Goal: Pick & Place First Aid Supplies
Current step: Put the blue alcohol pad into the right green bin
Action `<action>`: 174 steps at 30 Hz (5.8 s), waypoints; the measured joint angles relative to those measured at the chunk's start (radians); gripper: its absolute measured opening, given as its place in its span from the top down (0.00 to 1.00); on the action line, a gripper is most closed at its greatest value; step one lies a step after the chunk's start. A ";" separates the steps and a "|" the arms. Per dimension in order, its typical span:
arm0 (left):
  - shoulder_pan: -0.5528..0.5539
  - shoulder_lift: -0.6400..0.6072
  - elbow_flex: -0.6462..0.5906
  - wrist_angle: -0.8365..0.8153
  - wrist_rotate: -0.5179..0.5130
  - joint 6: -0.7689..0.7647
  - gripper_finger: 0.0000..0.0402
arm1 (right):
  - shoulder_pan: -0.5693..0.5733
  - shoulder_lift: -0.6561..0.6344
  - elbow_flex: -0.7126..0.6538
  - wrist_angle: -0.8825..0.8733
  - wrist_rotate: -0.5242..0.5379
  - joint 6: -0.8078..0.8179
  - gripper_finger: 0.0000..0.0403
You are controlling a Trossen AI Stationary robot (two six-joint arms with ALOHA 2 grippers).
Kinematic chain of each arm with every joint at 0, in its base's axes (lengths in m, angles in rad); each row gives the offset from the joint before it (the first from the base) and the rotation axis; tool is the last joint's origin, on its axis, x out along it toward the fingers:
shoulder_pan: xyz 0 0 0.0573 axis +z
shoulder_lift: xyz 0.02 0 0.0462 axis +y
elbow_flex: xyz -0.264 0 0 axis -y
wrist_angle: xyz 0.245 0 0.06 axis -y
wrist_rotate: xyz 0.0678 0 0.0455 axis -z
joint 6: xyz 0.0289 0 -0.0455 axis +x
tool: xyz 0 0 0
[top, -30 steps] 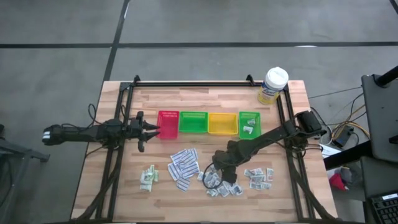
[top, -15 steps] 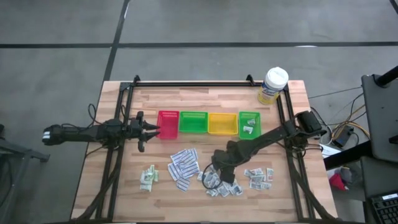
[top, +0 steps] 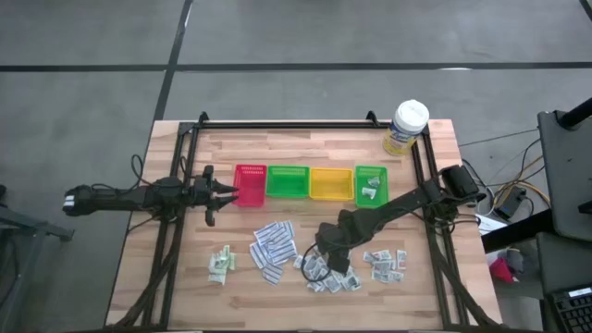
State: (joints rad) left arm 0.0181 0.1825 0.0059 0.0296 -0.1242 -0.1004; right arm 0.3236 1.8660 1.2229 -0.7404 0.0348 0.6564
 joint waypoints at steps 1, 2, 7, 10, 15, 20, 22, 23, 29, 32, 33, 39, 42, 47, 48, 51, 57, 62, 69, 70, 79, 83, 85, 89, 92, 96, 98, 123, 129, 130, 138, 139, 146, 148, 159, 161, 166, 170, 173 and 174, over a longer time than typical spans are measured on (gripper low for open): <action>0.000 0.000 0.000 0.000 0.000 0.000 0.72 | 0.002 0.000 -0.001 0.003 0.000 0.003 0.69; 0.000 0.000 0.000 0.000 0.000 0.000 0.72 | 0.002 0.000 -0.003 0.012 0.001 0.005 0.69; 0.000 0.000 0.000 0.000 0.000 0.000 0.72 | 0.004 0.000 -0.004 0.021 0.014 0.010 0.69; 0.000 0.000 0.000 0.000 0.000 0.000 0.72 | 0.007 0.014 -0.004 0.022 0.014 0.022 0.69; 0.000 0.000 0.000 0.000 0.000 0.000 0.72 | 0.008 0.050 -0.002 0.022 0.017 0.021 0.69; 0.000 0.000 0.000 0.000 0.000 0.000 0.72 | 0.008 0.068 0.010 0.015 0.020 0.018 0.69; 0.000 0.000 0.000 0.000 0.000 0.000 0.72 | 0.008 0.068 0.011 0.015 0.021 0.017 0.69; 0.000 0.000 0.000 0.000 0.000 0.000 0.72 | 0.008 0.068 0.011 0.013 0.023 0.017 0.69; 0.000 0.000 0.000 0.000 0.000 0.000 0.72 | 0.008 0.064 0.013 0.010 0.027 0.017 0.69; 0.000 0.000 0.000 0.000 0.000 0.000 0.72 | 0.008 0.060 0.033 -0.013 0.029 0.017 0.69; 0.000 0.000 0.000 0.000 0.000 0.000 0.72 | 0.008 0.060 0.042 -0.037 0.030 0.015 0.69; 0.000 0.000 0.000 0.000 0.000 0.000 0.72 | 0.008 0.061 0.077 -0.109 0.047 0.000 0.70; 0.000 0.000 0.000 0.000 0.000 0.000 0.72 | 0.010 0.065 0.082 -0.094 0.047 -0.003 0.69; 0.000 0.000 0.000 0.000 0.000 0.000 0.72 | 0.011 0.065 0.082 -0.092 0.047 -0.006 0.69; 0.000 0.000 0.000 0.000 0.000 0.000 0.72 | 0.010 0.065 0.082 -0.092 0.047 -0.006 0.69; 0.000 0.000 0.000 0.000 0.000 0.000 0.72 | 0.010 0.065 0.079 -0.091 0.047 -0.009 0.69; 0.000 0.000 0.000 0.000 0.000 0.000 0.72 | 0.010 0.065 0.071 -0.092 0.052 -0.009 0.70; 0.000 0.000 0.000 0.000 0.000 0.000 0.72 | 0.010 0.066 0.065 -0.092 0.052 -0.009 0.70; 0.000 0.000 0.000 0.000 0.000 0.000 0.72 | 0.011 0.066 0.054 -0.090 0.052 -0.009 0.69; 0.000 0.000 0.000 0.000 0.000 -0.001 0.72 | 0.011 0.066 0.049 -0.088 0.052 -0.009 0.70; 0.000 0.000 0.000 0.000 0.000 0.000 0.72 | 0.011 0.066 0.032 -0.079 0.080 0.003 0.71; 0.000 0.000 0.000 0.000 0.000 0.000 0.72 | 0.011 0.066 0.018 -0.074 0.081 0.005 0.75; 0.000 0.000 0.000 0.000 0.000 0.000 0.72 | 0.011 0.066 0.007 -0.062 0.081 0.006 0.78; 0.000 0.000 0.000 0.000 0.000 0.000 0.72 | 0.011 0.066 0.002 -0.055 0.080 0.007 0.82; 0.000 0.000 0.000 0.000 0.000 -0.001 0.72 | 0.011 0.066 0.002 -0.053 0.081 0.004 0.86; 0.000 0.000 0.000 0.000 0.000 -0.001 0.72 | 0.011 0.066 0.000 -0.057 0.097 -0.009 0.91; 0.000 0.000 0.000 0.000 0.000 -0.001 0.72 | 0.011 0.066 0.000 -0.058 0.097 -0.018 0.95; 0.000 0.001 0.000 0.004 0.000 -0.001 0.72 | 0.009 -0.142 0.129 -0.717 0.452 0.139 0.98; 0.000 0.003 0.000 0.005 0.000 -0.004 0.72 | -0.004 -0.143 0.102 -0.714 0.533 0.095 0.98; 0.000 0.003 0.000 0.005 0.000 -0.004 0.72 | -0.010 -0.143 0.096 -0.714 0.533 0.081 0.98; 0.000 0.003 0.000 0.005 0.000 -0.004 0.72 | -0.082 -0.150 0.073 -0.711 0.512 -0.128 0.98; 0.000 0.003 0.000 0.005 0.000 -0.004 0.72 | -0.094 -0.154 0.073 -0.711 0.511 -0.152 0.98; 0.000 0.003 0.000 0.005 0.000 -0.004 0.72 | -0.180 -0.245 0.033 -0.612 0.410 -0.332 0.98; 0.000 0.003 0.000 0.005 0.000 -0.004 0.72 | -0.205 -0.295 -0.003 -0.550 0.360 -0.380 0.98; 0.000 0.004 0.000 0.006 0.000 -0.004 0.72 | -0.315 -0.544 -0.227 -0.369 0.150 -0.424 0.98; 0.000 0.005 0.000 0.005 0.000 -0.004 0.72 | -0.321 -0.561 -0.257 -0.368 0.139 -0.408 0.98; 0.000 0.005 0.000 0.005 0.000 -0.004 0.72 | -0.322 -0.561 -0.305 -0.311 0.136 -0.381 0.98; 0.000 0.005 0.000 0.006 0.000 -0.004 0.72 | -0.328 -0.522 -0.313 -0.292 0.137 -0.380 0.98; 0.000 0.005 0.000 0.006 -0.001 -0.004 0.72 | -0.344 -0.485 -0.315 -0.287 0.140 -0.384 0.98; 0.000 0.005 0.000 0.006 0.000 -0.004 0.72 | -0.350 -0.472 -0.317 -0.284 0.141 -0.390 0.98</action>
State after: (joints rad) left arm 0.0181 0.1879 0.0059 0.0353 -0.1246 -0.1047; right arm -0.0261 1.3935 0.9057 -1.0240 0.1756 0.2666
